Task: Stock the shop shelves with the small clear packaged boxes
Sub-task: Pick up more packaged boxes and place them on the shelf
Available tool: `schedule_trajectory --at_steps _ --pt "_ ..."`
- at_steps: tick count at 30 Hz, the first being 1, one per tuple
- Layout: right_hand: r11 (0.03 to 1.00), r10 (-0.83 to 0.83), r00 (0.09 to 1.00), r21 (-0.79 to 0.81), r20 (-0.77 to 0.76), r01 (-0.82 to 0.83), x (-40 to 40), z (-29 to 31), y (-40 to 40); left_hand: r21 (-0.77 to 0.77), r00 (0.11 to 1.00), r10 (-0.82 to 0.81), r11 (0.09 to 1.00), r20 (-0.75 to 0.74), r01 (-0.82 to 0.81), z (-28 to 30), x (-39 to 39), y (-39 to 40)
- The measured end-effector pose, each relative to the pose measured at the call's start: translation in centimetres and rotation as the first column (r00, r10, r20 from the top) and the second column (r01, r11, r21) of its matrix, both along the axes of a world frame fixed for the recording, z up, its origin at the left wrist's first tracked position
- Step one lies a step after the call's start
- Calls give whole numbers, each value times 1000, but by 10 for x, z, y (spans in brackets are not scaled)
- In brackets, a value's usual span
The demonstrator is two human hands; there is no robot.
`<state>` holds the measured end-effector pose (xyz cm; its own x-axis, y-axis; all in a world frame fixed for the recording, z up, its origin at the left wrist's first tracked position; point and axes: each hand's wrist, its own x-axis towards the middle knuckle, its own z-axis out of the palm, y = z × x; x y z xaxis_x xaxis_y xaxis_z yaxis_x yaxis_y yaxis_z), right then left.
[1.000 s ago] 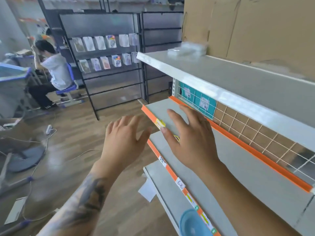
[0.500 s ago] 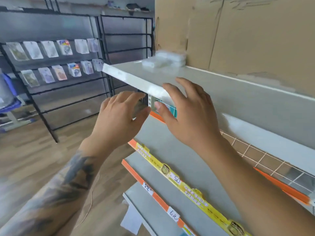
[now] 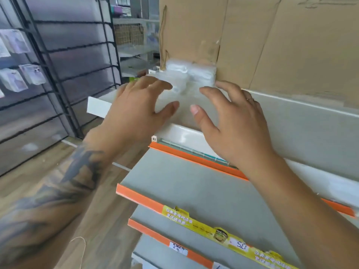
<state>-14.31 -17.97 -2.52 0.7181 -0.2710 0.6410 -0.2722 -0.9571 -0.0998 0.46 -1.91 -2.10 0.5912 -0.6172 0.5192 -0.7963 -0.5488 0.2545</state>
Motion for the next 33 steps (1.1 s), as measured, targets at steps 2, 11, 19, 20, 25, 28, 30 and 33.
schedule_trajectory --at_steps 2,11,19,20,25,28,30,33 --pt "998 -30 999 46 -43 32 16 6 3 49 999 -40 998 3 39 7 27 -7" --pt "970 -104 970 194 -218 148 90 37 -20 339 976 -218 919 11 202 47 116 -58" --pt "949 -252 893 87 -373 304 157 44 -85 451 949 -313 843 -31 293 35 142 -78" --pt "946 -261 883 78 -390 314 161 40 -91 460 947 -320 839 -14 290 30 143 -76" --pt "947 -232 926 147 -298 285 167 17 -106 385 939 -343 869 15 311 20 141 -68" --pt "957 -182 961 185 -209 222 167 14 -106 357 936 -353 876 17 324 17 139 -69" --pt "969 -164 966 152 -198 195 167 13 -107 344 938 -345 884 22 317 17 139 -69" --pt "971 -173 968 133 -184 199 168 13 -112 347 946 -324 888 4 303 19 137 -69"
